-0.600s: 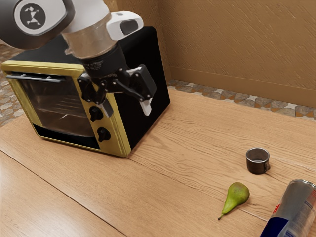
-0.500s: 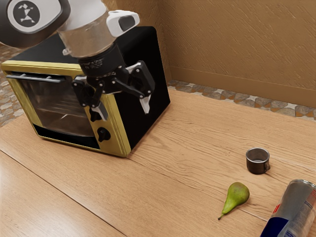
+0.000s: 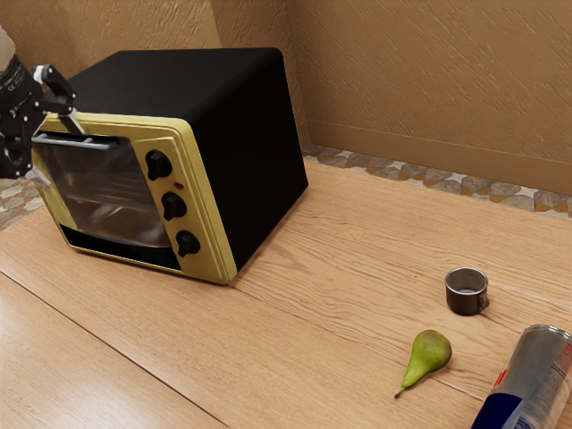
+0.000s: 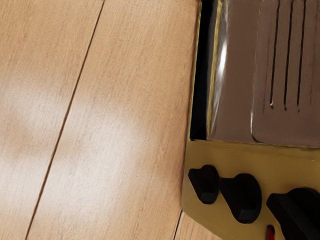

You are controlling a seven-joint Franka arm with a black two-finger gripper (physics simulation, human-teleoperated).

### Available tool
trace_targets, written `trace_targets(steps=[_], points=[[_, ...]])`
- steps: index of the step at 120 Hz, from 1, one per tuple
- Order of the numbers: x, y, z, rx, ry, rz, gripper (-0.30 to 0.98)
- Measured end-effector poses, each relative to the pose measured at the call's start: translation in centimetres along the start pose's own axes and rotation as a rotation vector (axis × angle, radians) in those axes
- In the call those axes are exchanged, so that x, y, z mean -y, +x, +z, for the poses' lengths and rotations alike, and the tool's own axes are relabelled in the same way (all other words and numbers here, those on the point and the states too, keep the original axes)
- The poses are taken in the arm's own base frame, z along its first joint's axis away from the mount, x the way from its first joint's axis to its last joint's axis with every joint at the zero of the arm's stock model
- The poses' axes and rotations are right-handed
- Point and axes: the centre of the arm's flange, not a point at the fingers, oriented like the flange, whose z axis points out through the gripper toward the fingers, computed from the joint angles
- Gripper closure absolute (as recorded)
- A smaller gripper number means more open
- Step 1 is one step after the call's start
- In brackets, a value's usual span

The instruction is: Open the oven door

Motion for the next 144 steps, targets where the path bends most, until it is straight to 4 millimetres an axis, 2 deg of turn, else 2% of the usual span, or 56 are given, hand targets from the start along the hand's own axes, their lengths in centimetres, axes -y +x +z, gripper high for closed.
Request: trace_targets(steps=[12, 33, 40, 48, 52, 60, 74, 82, 94, 101, 111, 120, 130, 144], points=[[-1.1, 0.6, 0.6, -0.008, -0.073, -0.088, 0.0], [-2.3, 4.5, 1.3, -0.024, -0.145, -0.247, 0.0], [-2.2, 3.9, 1.1, -0.02, -0.163, -0.246, 0.0], [-0.6, 1.9, 0.1, 0.0, -0.174, -0.22, 0.0], [0.0, 1.7, -0.2, 0.002, -0.168, -0.216, 0.0], [0.1, 3.3, 0.9, -0.02, -0.137, -0.218, 0.0], [-2.1, 5.2, 3.8, -0.048, -0.105, -0.19, 0.0], [-2.5, 6.2, 4.1, -0.056, -0.115, -0.171, 0.0], [-2.2, 9.6, 4.5, -0.057, -0.125, -0.19, 0.0], [-2.4, 11.2, 5.4, -0.054, -0.118, -0.191, 0.0], [-2.6, 13.0, 6.4, -0.052, -0.116, -0.181, 0.0], [-2.6, 14.3, 6.2, -0.059, -0.127, -0.167, 0.0], [-3.5, 13.7, 6.0, -0.061, -0.141, -0.113, 0.0], [-4.9, 11.9, 7.2, -0.055, -0.148, -0.02, 0.0]])
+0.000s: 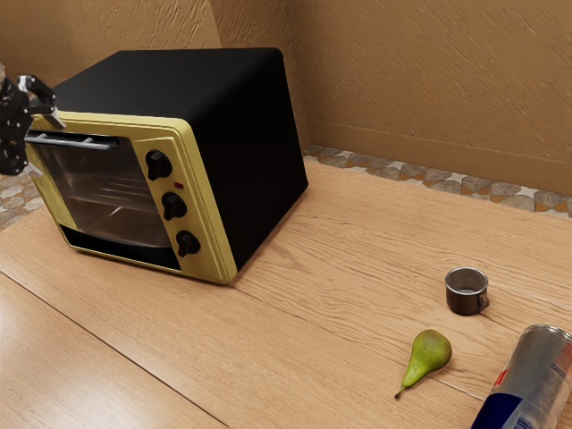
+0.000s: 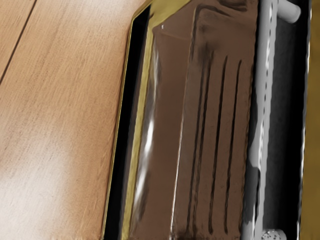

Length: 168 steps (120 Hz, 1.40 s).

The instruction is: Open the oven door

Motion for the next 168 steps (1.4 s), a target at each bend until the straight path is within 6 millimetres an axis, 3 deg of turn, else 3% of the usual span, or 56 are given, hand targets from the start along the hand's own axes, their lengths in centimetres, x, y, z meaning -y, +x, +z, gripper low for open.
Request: trace_targets(steps=[11, 42, 66, 110, 155, 168], points=[[-0.3, -0.4, 0.2, 0.0, -0.017, 0.046, 0.0], [-0.3, 1.0, 0.8, -0.007, -0.032, 0.105, 0.0], [-0.2, 3.1, 2.0, -0.012, -0.027, 0.12, 0.0], [-1.3, 2.9, 3.2, -0.011, -0.036, 0.194, 0.0], [-0.6, 3.5, 6.1, 0.024, -0.018, 0.198, 0.0], [0.6, 3.2, 5.7, 0.032, -0.026, 0.199, 0.0]])
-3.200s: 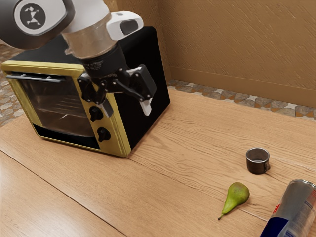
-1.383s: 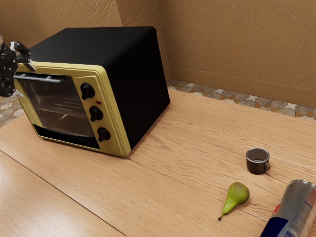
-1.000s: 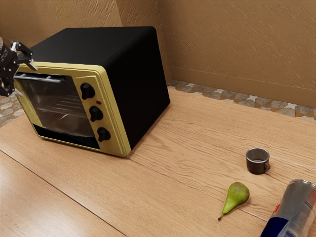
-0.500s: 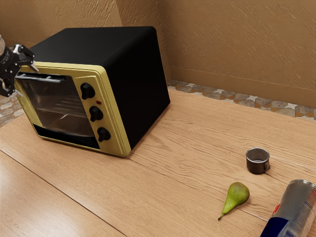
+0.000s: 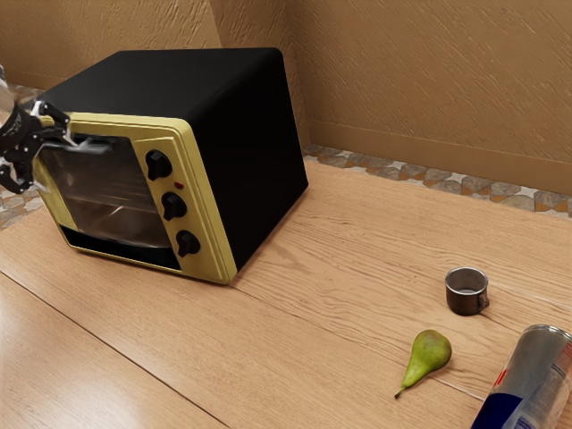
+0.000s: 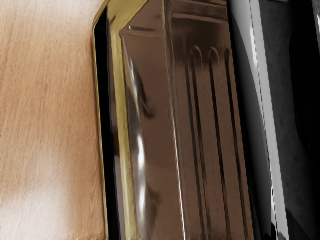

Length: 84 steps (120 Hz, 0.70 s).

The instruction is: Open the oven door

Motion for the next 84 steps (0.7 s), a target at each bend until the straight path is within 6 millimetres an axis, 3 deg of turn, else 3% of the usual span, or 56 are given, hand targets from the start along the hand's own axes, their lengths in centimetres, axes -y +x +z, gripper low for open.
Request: trace_targets(steps=[14, 32, 48, 56, 75, 81, 84], points=[[2.0, -0.9, 0.1, 0.009, -0.002, -0.003, 0.0], [6.1, -1.4, -0.7, 0.011, -0.01, -0.037, 0.0], [12.4, -2.9, -3.1, 0.014, -0.045, -0.093, 0.01], [14.4, -6.7, -3.6, 0.042, -0.071, -0.038, 0.01], [22.4, -9.6, -7.6, 0.007, -0.165, -0.049, 0.01], [23.2, -10.0, -8.6, -0.01, -0.188, -0.045, 0.01], [22.1, -11.1, -9.7, -0.022, -0.197, -0.014, 0.01]])
